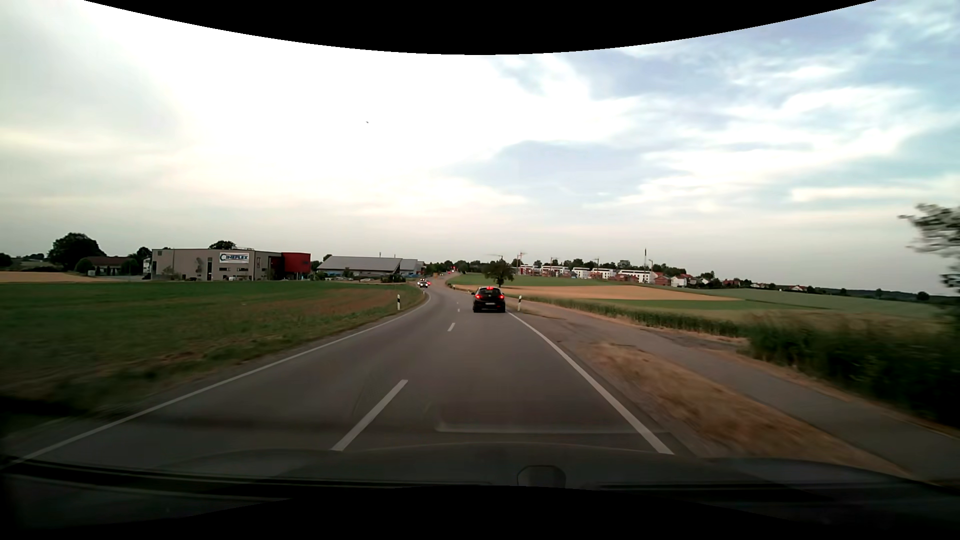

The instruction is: Follow the waypoints while adhering to traffic rules and regulations

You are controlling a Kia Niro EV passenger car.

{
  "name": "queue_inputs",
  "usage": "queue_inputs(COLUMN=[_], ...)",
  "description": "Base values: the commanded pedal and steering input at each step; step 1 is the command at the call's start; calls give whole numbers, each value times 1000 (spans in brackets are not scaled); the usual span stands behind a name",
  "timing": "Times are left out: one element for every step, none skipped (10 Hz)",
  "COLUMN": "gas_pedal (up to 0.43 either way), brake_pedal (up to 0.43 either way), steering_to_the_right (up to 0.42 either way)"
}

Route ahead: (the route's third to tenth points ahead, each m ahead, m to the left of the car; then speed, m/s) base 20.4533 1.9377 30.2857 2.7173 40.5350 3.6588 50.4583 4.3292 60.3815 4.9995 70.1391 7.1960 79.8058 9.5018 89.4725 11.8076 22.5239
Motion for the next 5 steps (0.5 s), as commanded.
queue_inputs(gas_pedal=[59,59,59,59,59], brake_pedal=[6,6,12,6,6], steering_to_the_right=[-16,-16,-17,-17,-17])
